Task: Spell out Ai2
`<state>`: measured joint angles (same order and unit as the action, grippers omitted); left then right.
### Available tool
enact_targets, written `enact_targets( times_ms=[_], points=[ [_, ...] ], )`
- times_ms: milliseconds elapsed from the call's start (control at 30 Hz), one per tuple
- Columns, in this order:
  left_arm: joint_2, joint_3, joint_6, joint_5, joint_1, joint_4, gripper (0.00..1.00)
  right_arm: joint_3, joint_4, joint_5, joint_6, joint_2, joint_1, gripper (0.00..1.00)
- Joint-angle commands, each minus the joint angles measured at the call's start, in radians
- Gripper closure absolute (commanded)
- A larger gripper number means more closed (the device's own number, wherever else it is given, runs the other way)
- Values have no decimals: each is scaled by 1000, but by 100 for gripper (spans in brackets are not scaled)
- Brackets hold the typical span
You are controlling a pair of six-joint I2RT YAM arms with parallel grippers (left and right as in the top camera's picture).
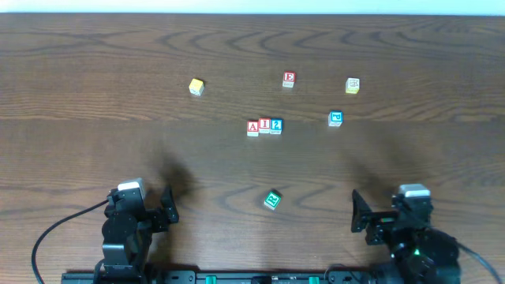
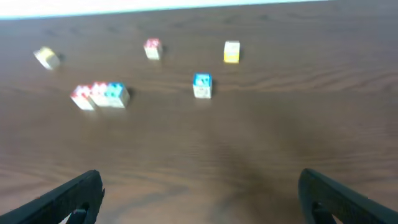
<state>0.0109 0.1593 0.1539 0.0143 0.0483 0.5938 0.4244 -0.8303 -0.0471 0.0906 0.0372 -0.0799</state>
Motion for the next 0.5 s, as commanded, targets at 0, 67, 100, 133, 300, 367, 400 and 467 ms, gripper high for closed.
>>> enact_targets(
  times_ms=[0,67,100,133,300,367,400,467],
  points=[
    [-7,-7,3,-22,-4,-3,5,-72,9,20,-112,-31,21,1],
    [-7,-7,3,-22,-4,-3,5,-110,8,21,-111,-32,23,1],
    [-7,-7,3,-22,-4,-3,5,-126,8,21,-111,-32,24,1],
    [-7,-7,3,-22,-4,-3,5,-145,8,21,-111,-32,23,1],
    [-7,-7,3,-22,-4,-3,4,-231,-4,13,-106,-32,23,1],
    [-7,-7,3,-22,-4,-3,5,-244,13,13,-106,-32,23,1],
    [-7,-7,3,-22,-4,-3,5,-243,11,13,-106,-32,23,1],
    [-7,-7,3,-22,-4,-3,5,-243,11,13,-107,-32,23,1]
  ],
)
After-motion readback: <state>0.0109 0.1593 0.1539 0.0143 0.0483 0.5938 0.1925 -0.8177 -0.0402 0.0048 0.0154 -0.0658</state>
